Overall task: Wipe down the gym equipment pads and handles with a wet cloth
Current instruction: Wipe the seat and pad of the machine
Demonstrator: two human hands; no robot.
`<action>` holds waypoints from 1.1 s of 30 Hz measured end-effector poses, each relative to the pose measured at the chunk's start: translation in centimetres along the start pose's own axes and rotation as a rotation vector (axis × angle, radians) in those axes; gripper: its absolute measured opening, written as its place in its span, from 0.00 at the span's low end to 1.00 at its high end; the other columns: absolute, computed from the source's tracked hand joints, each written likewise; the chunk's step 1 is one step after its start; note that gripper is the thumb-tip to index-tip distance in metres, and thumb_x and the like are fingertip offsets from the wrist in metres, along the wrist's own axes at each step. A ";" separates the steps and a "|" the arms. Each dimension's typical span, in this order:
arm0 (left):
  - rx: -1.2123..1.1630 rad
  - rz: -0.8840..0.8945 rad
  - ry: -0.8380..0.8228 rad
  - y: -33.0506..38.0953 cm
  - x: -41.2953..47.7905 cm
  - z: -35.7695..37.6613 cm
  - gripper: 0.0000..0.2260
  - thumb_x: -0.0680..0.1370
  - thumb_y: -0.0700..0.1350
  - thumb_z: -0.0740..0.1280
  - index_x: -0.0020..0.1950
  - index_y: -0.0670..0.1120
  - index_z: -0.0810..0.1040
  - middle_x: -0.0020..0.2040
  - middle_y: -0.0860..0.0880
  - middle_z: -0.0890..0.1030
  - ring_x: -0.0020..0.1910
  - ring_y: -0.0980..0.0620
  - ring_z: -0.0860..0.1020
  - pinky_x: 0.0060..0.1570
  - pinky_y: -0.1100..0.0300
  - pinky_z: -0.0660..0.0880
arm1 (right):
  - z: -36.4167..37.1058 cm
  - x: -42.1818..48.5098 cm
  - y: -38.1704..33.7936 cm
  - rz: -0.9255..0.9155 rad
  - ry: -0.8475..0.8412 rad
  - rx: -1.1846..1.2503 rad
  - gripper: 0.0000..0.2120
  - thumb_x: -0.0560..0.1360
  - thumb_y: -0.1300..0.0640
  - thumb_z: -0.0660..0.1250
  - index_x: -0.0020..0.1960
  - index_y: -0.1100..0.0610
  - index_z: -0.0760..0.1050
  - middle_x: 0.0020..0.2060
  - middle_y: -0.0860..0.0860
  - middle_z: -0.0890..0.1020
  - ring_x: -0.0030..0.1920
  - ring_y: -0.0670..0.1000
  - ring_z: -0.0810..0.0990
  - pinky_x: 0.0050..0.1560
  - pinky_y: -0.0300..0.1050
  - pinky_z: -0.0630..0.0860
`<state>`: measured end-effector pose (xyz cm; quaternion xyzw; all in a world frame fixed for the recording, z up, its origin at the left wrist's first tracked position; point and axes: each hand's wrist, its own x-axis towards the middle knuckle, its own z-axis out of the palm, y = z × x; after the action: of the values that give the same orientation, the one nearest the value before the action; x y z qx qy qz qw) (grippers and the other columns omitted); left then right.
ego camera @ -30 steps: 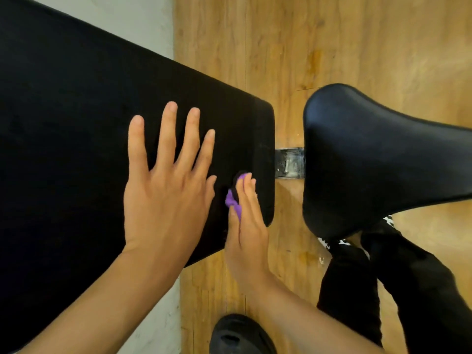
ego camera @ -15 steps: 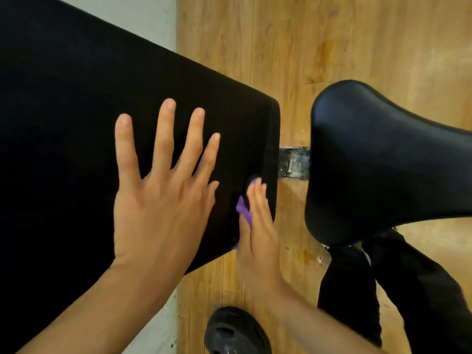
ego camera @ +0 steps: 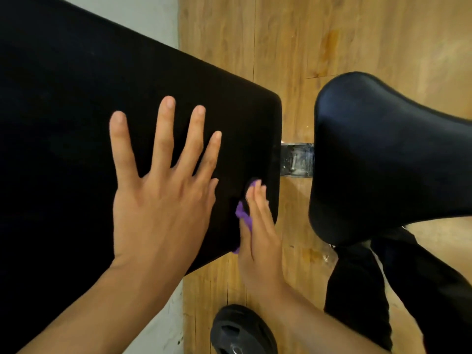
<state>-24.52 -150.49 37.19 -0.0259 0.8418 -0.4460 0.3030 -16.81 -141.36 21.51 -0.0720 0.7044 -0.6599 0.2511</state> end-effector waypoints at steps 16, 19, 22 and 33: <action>-0.077 -0.002 0.055 0.1 0.1 0.2 0.30 0.85 0.54 0.42 0.84 0.44 0.37 0.83 0.37 0.34 0.81 0.32 0.33 0.73 0.25 0.35 | 0.3 5.3 -3.2 -0.016 0.020 0.121 0.26 0.84 0.62 0.57 0.81 0.57 0.59 0.81 0.52 0.61 0.81 0.50 0.57 0.78 0.58 0.63; -0.118 -0.003 0.078 0.2 0.3 0.2 0.30 0.86 0.53 0.45 0.85 0.45 0.40 0.84 0.38 0.38 0.82 0.34 0.35 0.73 0.26 0.34 | -0.6 17.4 -5.5 0.000 0.139 0.092 0.22 0.85 0.60 0.55 0.78 0.64 0.64 0.79 0.58 0.65 0.81 0.53 0.58 0.80 0.57 0.59; -0.129 0.002 0.062 0.2 0.4 0.0 0.30 0.86 0.53 0.46 0.85 0.45 0.41 0.84 0.38 0.38 0.82 0.34 0.35 0.74 0.26 0.35 | -0.1 16.3 -5.1 -0.022 0.130 0.083 0.22 0.86 0.60 0.56 0.79 0.63 0.62 0.79 0.57 0.64 0.81 0.52 0.57 0.79 0.57 0.60; -0.397 0.075 0.152 2.3 1.0 -0.5 0.27 0.80 0.45 0.58 0.79 0.41 0.68 0.82 0.35 0.60 0.83 0.35 0.52 0.81 0.36 0.46 | -1.0 2.6 0.7 -0.051 -0.081 0.030 0.28 0.82 0.68 0.62 0.80 0.60 0.60 0.81 0.52 0.61 0.81 0.51 0.57 0.80 0.59 0.58</action>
<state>-25.06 -149.03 35.16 -0.0199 0.9339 -0.2607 0.2437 -19.29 -141.48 20.13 -0.1129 0.6817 -0.6732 0.2635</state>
